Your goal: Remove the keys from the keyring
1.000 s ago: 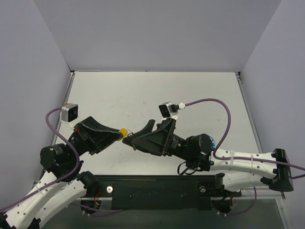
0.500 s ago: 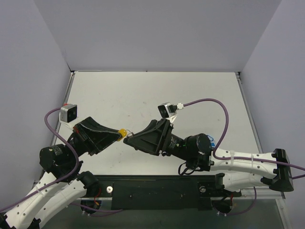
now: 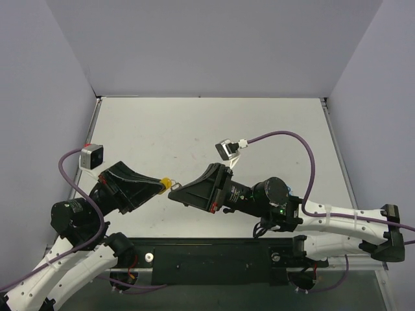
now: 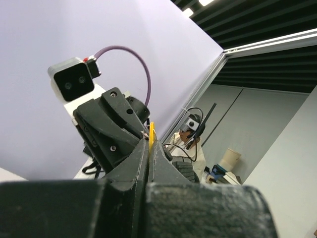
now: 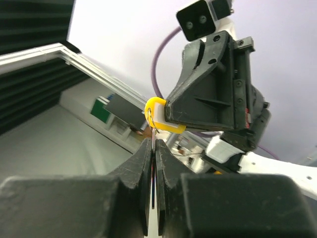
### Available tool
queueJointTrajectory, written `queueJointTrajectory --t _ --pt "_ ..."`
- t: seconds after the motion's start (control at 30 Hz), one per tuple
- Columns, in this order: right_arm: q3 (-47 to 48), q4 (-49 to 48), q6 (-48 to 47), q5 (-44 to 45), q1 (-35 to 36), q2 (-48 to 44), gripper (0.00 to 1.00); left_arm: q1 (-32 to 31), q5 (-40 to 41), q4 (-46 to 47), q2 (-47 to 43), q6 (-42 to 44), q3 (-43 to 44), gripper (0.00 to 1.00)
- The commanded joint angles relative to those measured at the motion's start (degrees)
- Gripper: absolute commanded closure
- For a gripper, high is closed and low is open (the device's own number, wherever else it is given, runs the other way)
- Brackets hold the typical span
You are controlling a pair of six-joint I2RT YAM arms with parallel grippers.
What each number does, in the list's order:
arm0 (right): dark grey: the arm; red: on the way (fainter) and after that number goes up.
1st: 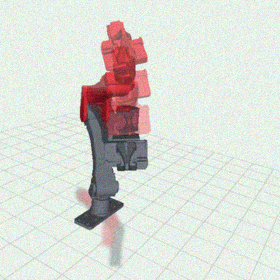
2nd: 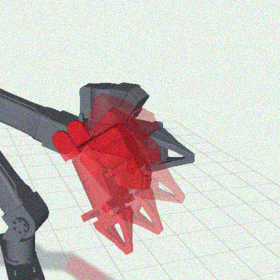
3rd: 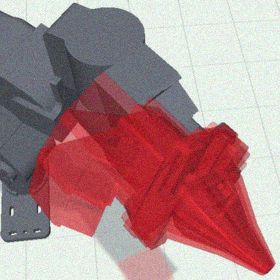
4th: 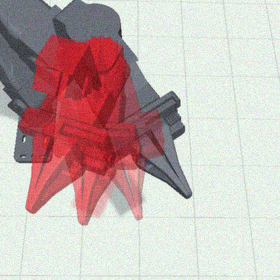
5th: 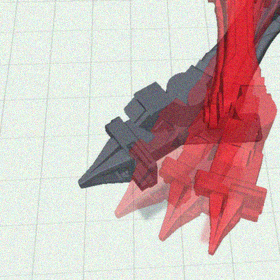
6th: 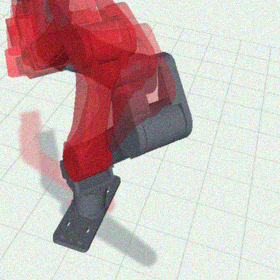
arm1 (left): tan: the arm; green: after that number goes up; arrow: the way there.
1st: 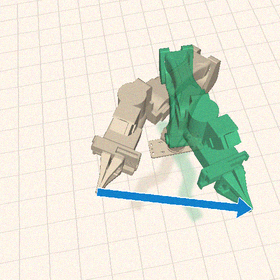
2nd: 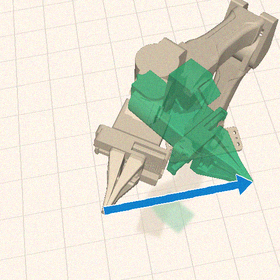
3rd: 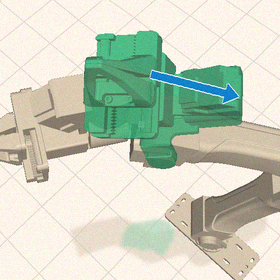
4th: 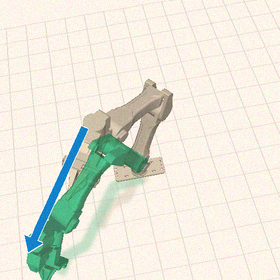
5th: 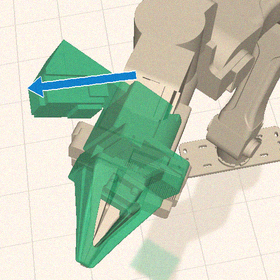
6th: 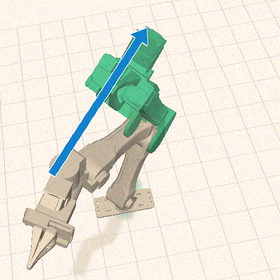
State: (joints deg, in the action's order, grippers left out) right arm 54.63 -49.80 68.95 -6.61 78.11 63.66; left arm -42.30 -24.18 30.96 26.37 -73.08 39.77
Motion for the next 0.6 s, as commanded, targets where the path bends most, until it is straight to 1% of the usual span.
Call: queueJointTrajectory --t 0.0,0.03,0.07,0.1,0.13,0.17,0.2,0.23,0.27,0.3,0.33,0.43,0.57 --pt "5.2 13.8 -8.8 -3.1 0.2 -4.0 1.00 -0.3 -0.6 -6.6 -2.2 4.0 3.8 0.97" --pt "6.5 18.8 -10.5 -4.3 0.0 -4.4 1.00 -0.2 -0.9 -9.0 -2.7 5.1 4.3 0.89" --pt "7.1 22.1 -13.3 -5.2 0.0 -5.5 1.00 -0.2 -1.0 -10.6 -3.0 5.7 4.6 0.78" --pt "8.6 27.7 -14.6 -5.6 -0.1 -5.9 1.00 -0.3 -1.2 -12.9 -3.7 6.8 5.1 0.72" --pt "9.4 30.1 -17.2 -6.8 -0.2 -6.8 1.00 -0.2 -1.2 -14.2 -4.0 7.2 5.3 0.62" --pt "10.8 35.0 -18.4 -7.4 -0.5 -7.1 1.00 -0.2 -1.2 -16.5 -5.0 8.2 5.7 0.59" --pt "11.7 37.0 -20.8 -8.7 -0.6 -7.8 1.00 -0.2 -1.2 -17.5 -5.3 8.6 5.7 0.52" --pt "13.3 41.1 -21.7 -9.3 -0.8 -8.2 1.00 -0.2 -1.3 -19.4 -5.9 9.4 6.1 0.49" --pt "14.0 42.8 -23.7 -10.8 -0.9 -8.6 1.00 -0.3 -1.7 -20.2 -6.2 9.8 6.5 0.46" --pt "15.4 46.2 -24.5 -11.4 -1.0 -8.7 1.00 -0.2 -2.0 -22.1 -6.5 10.7 6.8 0.45" --pt "16.0 47.6 -26.1 -12.4 -1.1 -9.0 1.00 -0.3 -2.5 -22.9 -6.6 11.4 7.2 0.44" --pt "18.8 54.7 -28.7 -14.7 -1.1 -9.1 1.00 -0.2 -4.1 -24.6 -6.4 12.4 8.2 0.43" --pt "21.1 59.3 -31.3 -17.4 -1.0 -9.0 1.00 -0.2 -7.1 -24.8 -4.8 13.8 9.3 0.41"
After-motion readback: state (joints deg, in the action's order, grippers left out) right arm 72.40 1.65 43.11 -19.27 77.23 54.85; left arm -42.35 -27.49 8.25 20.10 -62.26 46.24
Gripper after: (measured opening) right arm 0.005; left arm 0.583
